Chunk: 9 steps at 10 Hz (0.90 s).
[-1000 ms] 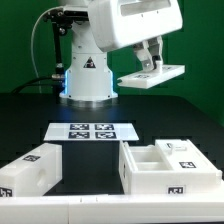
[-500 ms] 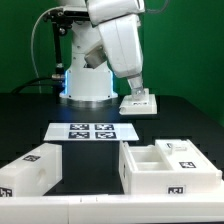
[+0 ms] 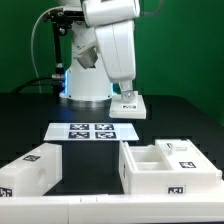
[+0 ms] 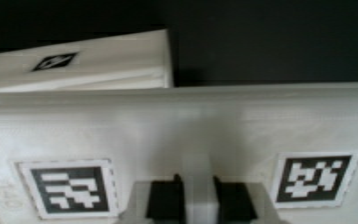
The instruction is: Assemble cabinet
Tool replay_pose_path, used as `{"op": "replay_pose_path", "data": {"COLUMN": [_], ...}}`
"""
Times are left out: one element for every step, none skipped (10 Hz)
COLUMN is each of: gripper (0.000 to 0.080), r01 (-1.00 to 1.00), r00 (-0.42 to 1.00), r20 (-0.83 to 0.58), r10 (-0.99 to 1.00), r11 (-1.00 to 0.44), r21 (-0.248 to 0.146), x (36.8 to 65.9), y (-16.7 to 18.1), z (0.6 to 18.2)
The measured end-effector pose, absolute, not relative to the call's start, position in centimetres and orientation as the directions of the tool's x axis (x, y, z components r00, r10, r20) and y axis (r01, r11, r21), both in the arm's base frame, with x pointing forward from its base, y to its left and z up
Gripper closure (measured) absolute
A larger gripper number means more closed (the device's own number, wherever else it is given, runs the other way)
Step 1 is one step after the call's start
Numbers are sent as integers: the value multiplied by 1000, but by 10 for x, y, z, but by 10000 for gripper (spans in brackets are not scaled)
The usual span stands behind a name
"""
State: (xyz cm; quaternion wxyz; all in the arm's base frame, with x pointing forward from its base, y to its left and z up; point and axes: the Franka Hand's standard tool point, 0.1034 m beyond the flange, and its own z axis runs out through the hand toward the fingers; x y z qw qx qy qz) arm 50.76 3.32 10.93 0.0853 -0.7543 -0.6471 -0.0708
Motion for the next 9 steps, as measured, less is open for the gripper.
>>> {"op": "replay_pose_path", "data": {"gripper": [734, 734, 734, 734, 734, 734, 734, 734, 734], "r01": [986, 984, 983, 984, 982, 981, 982, 986, 996], "r00": [165, 165, 172, 171, 178, 184, 179, 150, 69], "r20": [210, 203, 189, 181, 172, 165, 160, 154, 160], "r10": [964, 965, 967, 969, 969, 969, 971, 977, 985], "r11": [-153, -148, -158, -157, -165, -170, -165, -137, -59], "r21": [-70, -96, -90, -89, -92, -94, -96, -92, -67], "x": [497, 487, 484, 484, 484, 484, 483, 481, 472], "y": [40, 46, 49, 45, 42, 40, 39, 39, 38], "z": [96, 83, 77, 78, 78, 78, 79, 84, 84]}}
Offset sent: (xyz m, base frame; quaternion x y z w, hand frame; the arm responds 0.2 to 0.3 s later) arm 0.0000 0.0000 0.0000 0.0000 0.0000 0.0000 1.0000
